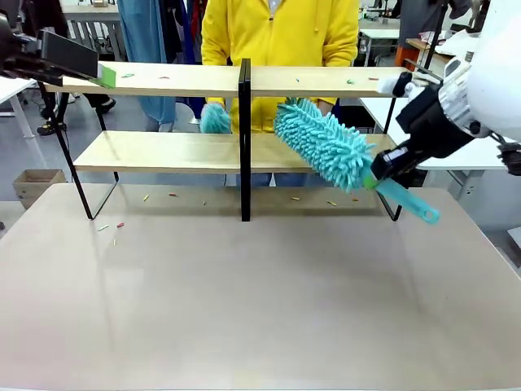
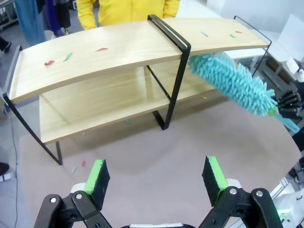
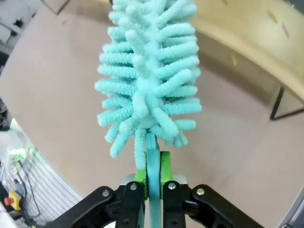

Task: Clean the shelves.
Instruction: Clean a randomly selected level of the Shelf with the Duster.

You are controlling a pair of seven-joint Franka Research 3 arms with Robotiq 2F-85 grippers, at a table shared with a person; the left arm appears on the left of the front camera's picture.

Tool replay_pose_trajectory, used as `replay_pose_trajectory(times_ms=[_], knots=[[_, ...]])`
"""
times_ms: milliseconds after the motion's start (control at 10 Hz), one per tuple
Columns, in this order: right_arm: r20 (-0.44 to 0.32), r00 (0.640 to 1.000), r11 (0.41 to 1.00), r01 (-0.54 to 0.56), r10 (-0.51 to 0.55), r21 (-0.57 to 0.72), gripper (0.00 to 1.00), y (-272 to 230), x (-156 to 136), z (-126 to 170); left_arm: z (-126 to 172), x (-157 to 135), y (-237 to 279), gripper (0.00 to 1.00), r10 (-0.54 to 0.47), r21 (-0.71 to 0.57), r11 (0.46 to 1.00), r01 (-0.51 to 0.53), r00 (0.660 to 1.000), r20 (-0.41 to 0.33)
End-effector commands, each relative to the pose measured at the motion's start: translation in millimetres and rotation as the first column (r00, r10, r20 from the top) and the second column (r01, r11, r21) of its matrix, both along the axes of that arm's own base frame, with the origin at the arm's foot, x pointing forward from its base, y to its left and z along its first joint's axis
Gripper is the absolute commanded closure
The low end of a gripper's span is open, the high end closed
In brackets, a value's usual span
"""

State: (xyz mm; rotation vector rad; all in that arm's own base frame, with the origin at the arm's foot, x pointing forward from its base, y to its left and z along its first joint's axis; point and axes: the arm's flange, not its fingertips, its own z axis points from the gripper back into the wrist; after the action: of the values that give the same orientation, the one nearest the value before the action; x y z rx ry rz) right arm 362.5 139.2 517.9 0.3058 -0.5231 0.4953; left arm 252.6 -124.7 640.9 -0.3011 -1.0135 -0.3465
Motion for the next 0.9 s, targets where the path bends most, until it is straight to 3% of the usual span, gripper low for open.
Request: replay_pose_trajectory(times_ms=[0,200,400,800], knots=[[0.068,0.997,0.996,-0.043,0.038,0.075,0.88,13,42,-22,0,0,1,0.0,0.004,-0.001,1.0,-0.004,1.0,0.001],[0.003,0.999,0.999,-0.033,0.033,0.04,0.88,20,69,-38,0,0,1,0.0,0.004,-0.001,1.0,-0.004,1.0,0.001],[-0.011,0.999,0.999,-0.039,0.039,0.037,0.88,24,79,-47,0,0,1,0.0,0.004,-0.001,1.0,-0.004,1.0,0.001],[-0.079,0.976,0.978,0.199,-0.204,-0.068,0.88,16,86,-41,0,0,1,0.0,0.004,-0.001,1.0,-0.004,1.0,0.001]])
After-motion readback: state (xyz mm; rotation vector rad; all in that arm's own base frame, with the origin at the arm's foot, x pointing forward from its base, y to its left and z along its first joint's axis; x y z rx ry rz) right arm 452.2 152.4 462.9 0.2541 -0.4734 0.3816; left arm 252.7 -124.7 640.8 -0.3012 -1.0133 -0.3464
